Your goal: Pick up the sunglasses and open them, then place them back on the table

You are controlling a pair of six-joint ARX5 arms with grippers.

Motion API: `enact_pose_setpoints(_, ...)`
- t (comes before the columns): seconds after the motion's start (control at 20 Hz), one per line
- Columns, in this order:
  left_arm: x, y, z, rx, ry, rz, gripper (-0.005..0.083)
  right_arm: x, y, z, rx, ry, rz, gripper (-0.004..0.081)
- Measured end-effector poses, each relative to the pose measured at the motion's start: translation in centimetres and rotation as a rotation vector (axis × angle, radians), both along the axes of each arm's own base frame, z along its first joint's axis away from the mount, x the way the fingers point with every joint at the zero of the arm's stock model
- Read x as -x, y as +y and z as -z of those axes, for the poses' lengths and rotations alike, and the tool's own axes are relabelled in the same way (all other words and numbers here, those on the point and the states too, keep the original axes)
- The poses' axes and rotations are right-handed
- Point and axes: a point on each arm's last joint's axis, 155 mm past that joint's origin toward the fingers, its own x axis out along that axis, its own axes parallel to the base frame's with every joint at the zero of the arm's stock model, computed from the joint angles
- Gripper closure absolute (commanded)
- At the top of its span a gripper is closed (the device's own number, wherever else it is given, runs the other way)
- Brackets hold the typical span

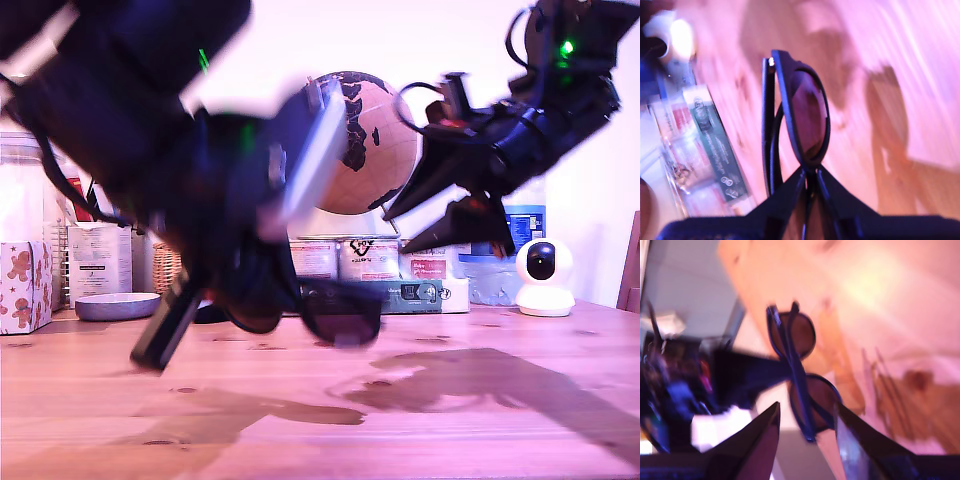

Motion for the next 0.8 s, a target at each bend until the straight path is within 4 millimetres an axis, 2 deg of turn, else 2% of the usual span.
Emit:
enact_pose_setpoints(0.1,-0.1,0.0,0.3,-0.054,-0.033,0.039,0.0793,-1.3,0.0,-1.0,0.026,0.024,0.068,0.0472)
enact_pose_setpoints(0.3,-0.7,-0.8,-1.0,-0.083,-0.124,0.101,0.0793,-2.8,-0.2,-2.0,0.072,0.027,0.138,0.0472)
enact_pose_setpoints(0.5,0.1,-1.9,-1.1,-0.097,-0.133,0.202,0.0791,-2.1,0.6,-1.9,0.078,0.042,0.120,0.0472)
enact_pose_setpoints(0.6,0.5,-3.0,-1.7,-0.092,-0.151,0.271,0.0789,-1.2,1.1,-1.7,0.089,0.035,0.081,0.0472)
enact_pose_setpoints(0.8,0.9,-5.0,-3.4,-0.035,-0.189,0.355,0.0789,-0.8,0.1,0.0,0.211,0.027,0.080,0.0472)
